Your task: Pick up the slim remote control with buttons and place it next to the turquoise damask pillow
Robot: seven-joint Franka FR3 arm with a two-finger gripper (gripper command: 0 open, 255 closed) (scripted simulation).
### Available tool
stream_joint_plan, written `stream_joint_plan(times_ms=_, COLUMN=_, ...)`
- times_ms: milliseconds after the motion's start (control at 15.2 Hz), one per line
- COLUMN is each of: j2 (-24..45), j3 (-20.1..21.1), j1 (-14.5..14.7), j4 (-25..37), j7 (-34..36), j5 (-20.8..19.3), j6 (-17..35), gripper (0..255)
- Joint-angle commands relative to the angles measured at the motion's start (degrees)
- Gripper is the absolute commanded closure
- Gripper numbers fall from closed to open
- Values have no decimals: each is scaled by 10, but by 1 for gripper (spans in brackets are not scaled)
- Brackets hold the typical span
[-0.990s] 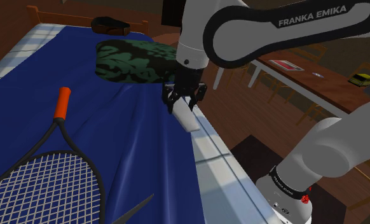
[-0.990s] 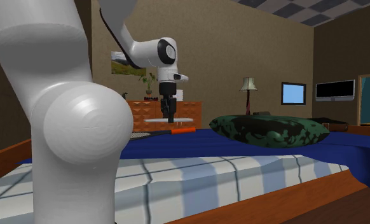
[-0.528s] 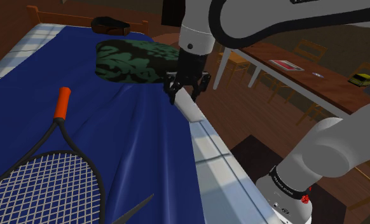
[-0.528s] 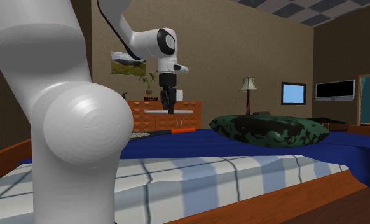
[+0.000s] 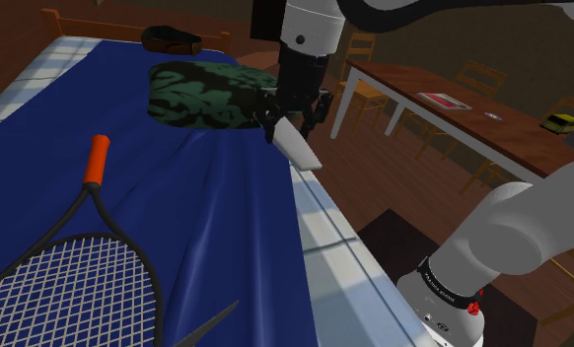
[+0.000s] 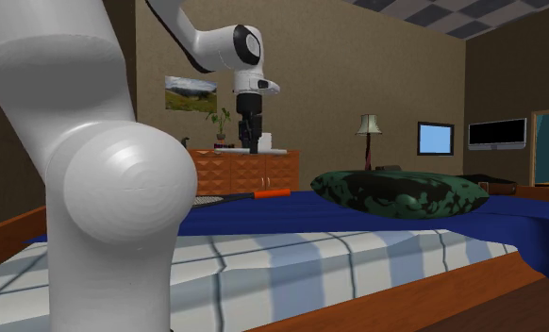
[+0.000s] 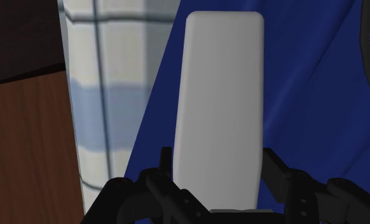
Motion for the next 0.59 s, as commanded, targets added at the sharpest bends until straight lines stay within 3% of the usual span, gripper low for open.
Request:
stream_joint_plan(times_ms=0, j2=-3, j3=-1, j1=0, j4=6, j7=0, j5=1, j6=-9, gripper=255)
stream_joint_plan(times_ms=528, j2=194, j3=22, j1=-30, j4=186, j7=32, j5=-98, j6=-14, gripper=255)
